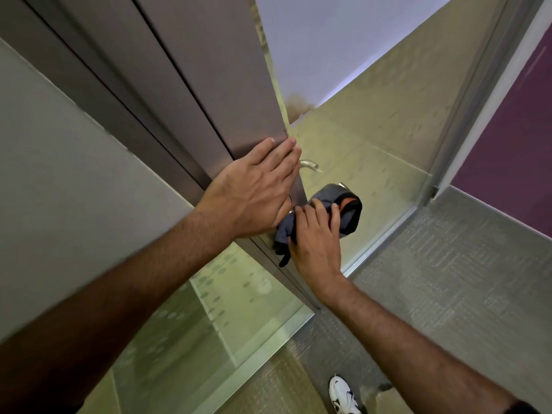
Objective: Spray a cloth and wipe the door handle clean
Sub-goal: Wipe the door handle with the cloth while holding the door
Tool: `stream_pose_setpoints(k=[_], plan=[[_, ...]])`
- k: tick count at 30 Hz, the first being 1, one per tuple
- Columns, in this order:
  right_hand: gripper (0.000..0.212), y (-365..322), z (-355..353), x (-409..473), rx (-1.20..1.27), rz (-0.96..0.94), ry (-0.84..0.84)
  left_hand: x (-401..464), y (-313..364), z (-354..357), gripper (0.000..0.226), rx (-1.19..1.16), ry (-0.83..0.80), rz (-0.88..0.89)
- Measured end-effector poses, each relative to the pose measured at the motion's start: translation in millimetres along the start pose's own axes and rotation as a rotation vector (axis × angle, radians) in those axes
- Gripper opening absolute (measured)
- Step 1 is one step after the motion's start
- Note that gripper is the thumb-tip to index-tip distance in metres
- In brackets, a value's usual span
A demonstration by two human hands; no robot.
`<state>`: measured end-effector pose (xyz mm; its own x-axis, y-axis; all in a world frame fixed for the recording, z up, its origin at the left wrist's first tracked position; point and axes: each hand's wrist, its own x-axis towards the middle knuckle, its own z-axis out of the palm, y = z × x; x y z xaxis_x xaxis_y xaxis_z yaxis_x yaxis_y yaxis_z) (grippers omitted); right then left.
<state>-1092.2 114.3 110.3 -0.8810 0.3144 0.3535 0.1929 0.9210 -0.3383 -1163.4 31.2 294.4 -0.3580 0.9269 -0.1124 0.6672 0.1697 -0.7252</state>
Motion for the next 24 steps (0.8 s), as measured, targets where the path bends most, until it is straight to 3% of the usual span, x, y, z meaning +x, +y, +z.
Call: stream_pose_setpoints(k=[4, 7, 15, 18, 22, 24], plan=[[0.055, 22.0, 11.7, -3.1, -0.018, -0.185, 0.087, 0.4, -0.2, -1.1, 0.074, -0.002, -0.012, 0.007], [0.041, 44.3, 21.3, -3.1, -0.065, -0.429, 0.174, -0.5, -0.7, -0.9, 0.074, 0.008, 0.002, 0.007], [0.033, 62.8, 4.4, 14.2, -0.100, -0.890, 0.079, 0.0, 0.8, -2.7, 0.073, 0.013, -0.015, -0.010], [0.035, 65.7, -5.1, 18.8, 0.029, -0.770, 0.106, -0.2, 1.2, -3.1, 0.073, -0.005, -0.023, -0.015], [0.050, 57.4, 2.8, -2.7, 0.040, -0.263, 0.155, 0.1, 0.6, -2.7, 0.073, 0.005, -0.008, -0.013], [0.038, 40.1, 12.3, -10.3, 0.101, -0.284, 0.162, 0.5, 0.3, -2.0, 0.073, 0.012, 0.000, -0.004]])
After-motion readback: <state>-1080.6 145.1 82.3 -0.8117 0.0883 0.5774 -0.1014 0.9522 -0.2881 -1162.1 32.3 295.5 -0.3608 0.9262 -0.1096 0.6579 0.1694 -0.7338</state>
